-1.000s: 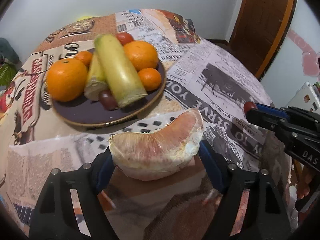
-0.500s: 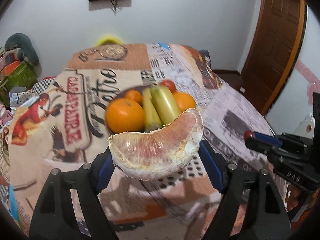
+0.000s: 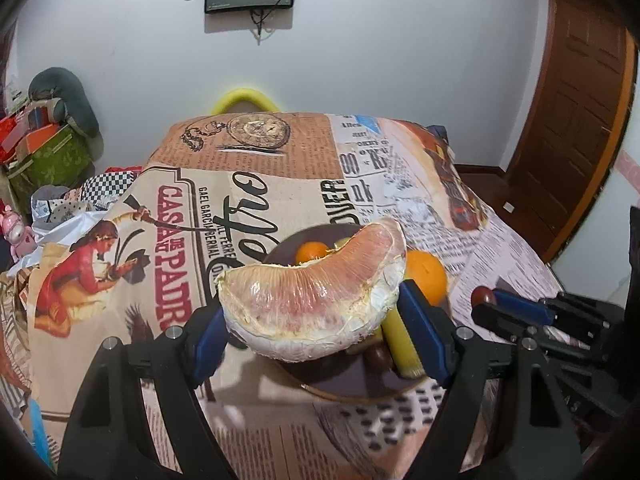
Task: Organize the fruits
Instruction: 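Carry the pomelo segment and date onto the plate and open both grippers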
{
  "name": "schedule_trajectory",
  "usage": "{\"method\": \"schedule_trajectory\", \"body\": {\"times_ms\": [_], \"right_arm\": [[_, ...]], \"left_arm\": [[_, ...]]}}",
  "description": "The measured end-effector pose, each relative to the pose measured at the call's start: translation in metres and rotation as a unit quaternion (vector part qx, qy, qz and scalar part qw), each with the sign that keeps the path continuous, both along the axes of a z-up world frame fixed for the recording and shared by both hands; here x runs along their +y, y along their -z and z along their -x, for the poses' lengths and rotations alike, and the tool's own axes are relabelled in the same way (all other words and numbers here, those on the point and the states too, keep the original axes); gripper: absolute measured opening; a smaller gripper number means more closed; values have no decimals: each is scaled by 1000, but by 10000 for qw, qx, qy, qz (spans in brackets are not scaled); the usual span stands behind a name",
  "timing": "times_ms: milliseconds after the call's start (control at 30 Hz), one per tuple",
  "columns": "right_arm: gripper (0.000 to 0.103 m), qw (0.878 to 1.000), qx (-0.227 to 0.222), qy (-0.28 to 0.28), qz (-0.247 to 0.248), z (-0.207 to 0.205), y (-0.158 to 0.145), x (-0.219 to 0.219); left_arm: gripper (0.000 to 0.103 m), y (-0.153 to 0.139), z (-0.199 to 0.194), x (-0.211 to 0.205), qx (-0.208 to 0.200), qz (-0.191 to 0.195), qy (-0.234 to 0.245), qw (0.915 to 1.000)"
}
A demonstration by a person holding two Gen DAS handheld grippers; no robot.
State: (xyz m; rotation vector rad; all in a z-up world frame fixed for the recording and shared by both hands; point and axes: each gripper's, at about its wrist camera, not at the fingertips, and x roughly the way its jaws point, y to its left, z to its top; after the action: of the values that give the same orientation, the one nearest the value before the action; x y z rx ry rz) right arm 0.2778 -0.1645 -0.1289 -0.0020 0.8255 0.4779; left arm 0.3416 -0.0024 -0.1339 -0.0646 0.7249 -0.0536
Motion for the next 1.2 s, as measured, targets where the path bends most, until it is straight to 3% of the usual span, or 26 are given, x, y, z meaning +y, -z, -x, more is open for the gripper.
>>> {"method": "schedule_trajectory", "body": {"times_ms": [267, 567, 900, 1200], "right_arm": [[17, 9998, 164, 47, -75, -23, 15, 11], [19, 9996, 271, 67, -36, -25, 29, 13], [24, 9993, 370, 62, 66, -28, 32, 10], [30, 9995, 298, 74, 56, -16, 21, 4]], "left_arm": [[79, 13, -32, -6, 146, -85, -194, 9997], [82, 27, -35, -12, 183, -121, -173, 9996], [85, 22, -29, -8, 274, 138, -3, 9995], [85, 1, -5, -3, 60, 176, 8, 9998]]}}
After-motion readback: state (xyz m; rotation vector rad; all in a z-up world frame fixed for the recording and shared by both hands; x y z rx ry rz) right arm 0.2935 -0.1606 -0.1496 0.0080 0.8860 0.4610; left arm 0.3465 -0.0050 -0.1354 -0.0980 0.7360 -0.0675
